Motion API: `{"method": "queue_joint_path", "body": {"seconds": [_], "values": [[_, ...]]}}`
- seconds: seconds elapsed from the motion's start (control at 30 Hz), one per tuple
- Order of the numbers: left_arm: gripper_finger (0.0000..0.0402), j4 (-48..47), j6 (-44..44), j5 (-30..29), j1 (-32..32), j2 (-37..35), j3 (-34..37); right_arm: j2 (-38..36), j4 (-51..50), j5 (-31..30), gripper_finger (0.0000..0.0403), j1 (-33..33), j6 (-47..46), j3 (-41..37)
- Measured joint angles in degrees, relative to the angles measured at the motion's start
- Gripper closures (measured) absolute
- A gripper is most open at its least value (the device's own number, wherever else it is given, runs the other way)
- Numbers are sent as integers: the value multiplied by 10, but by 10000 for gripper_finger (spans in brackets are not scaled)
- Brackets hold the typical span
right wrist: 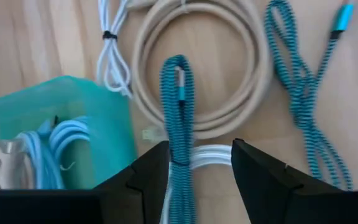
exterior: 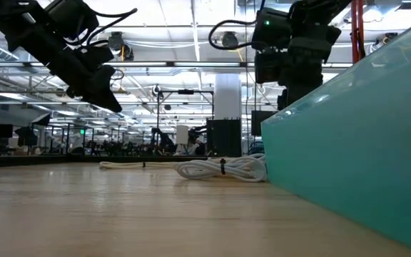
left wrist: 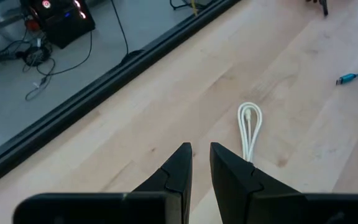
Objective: Pick & Place USB Port
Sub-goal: Put the blue charger cable into the orange bin
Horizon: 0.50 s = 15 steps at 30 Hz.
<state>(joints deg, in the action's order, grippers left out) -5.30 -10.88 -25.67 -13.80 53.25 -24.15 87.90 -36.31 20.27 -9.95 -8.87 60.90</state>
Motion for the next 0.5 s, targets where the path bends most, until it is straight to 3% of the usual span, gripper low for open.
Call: {"method": "queue_joint_path", "body": {"seconds": [0.3,0.5], "values": [[339,-1,7,9,0,0,0,0,81,-13,238,58,-81,-48],[339,-1,7,31,0,0,0,0,83,-37,236,66,-115,-73]]}}
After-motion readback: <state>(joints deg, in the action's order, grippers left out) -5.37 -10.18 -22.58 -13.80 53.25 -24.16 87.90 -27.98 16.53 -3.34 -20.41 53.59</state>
